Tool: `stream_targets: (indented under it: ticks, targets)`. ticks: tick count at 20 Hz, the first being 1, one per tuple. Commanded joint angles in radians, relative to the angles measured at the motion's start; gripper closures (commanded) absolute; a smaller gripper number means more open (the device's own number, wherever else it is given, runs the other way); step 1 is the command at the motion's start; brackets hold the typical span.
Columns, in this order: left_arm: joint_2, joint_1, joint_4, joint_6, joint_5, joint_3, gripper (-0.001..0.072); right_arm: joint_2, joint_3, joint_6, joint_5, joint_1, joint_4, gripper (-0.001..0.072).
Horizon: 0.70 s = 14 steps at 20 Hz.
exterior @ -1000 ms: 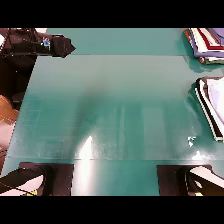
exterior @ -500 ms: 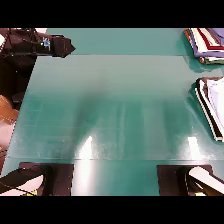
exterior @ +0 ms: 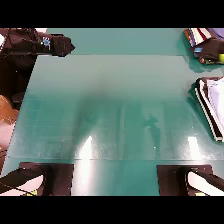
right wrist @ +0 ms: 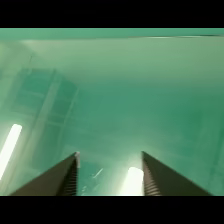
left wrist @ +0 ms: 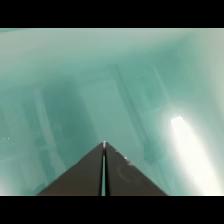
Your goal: Fold the shirts.
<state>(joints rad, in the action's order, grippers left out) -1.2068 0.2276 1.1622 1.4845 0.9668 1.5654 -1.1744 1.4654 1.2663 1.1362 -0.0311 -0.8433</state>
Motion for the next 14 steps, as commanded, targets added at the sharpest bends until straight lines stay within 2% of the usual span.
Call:
stream_targets:
  ticks: [1, 2, 14]
  targets:
    - [0.001, 0.000, 0.000, 0.001, -0.017, 0.001, 0.0680, -0.028, 0.004, 0.000, -0.037, -0.169, -0.022, 0.0505]
    - [0.001, 0.000, 0.000, 0.001, -0.017, 0.001, 0.0680, -0.034, 0.003, 0.000, -0.037, -0.189, -0.023, 0.0697]
    - [0.001, 0.000, 0.000, 0.001, -0.017, 0.001, 0.0680, -0.039, 0.003, 0.000, -0.034, -0.208, -0.022, 0.0691]
